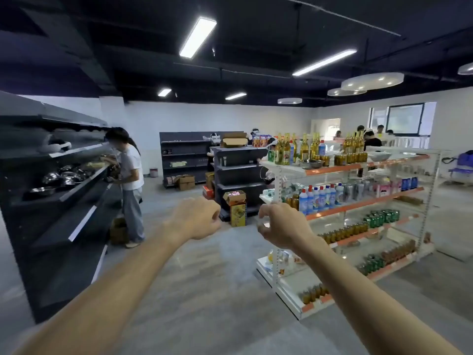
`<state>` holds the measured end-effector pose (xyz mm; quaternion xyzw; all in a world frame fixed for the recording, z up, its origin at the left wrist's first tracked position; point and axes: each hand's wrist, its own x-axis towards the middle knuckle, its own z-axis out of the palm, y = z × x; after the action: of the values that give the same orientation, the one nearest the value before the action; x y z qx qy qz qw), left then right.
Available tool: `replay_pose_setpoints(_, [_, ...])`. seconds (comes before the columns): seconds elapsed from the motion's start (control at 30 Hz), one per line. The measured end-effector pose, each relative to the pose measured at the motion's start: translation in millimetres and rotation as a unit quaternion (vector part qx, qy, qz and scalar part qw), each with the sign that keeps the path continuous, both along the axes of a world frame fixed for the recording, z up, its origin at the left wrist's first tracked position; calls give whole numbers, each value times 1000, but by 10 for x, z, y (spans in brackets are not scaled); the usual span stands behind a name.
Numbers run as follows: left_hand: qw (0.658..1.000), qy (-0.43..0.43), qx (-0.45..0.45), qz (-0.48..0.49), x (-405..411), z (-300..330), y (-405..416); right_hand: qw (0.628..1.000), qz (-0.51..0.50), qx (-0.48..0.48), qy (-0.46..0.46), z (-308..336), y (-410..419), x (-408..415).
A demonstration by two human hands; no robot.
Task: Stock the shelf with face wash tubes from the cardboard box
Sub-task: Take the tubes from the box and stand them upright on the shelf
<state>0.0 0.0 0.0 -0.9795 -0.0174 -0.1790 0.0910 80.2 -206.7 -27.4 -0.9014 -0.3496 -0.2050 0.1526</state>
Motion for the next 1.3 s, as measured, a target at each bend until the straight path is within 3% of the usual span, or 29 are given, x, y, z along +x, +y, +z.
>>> replay_pose_setpoints(0.2, [999, 20, -45, -13, 1050, -189, 277, 999, -41, -8, 8, -195, 292, 989])
replay_pose_setpoints(0.33, [997, -18, -80, -9, 1890, -298, 483, 999, -49, -6, 21, -351, 399, 1784])
replay_pose_setpoints(0.77, [996, 35, -74, 23, 4677, -330, 788, 999, -27, 2, 40, -397, 777, 4783])
replay_pose_setpoints(1.07, [990, 10, -126, 57, 6103, -612, 1525, 998, 9, -32, 45, -555, 1627, 6443])
replay_pose_setpoints(1.3, [987, -11, -148, 66, 7479, -945, 2558, 997, 16, -57, 48, -767, 2664, 7795])
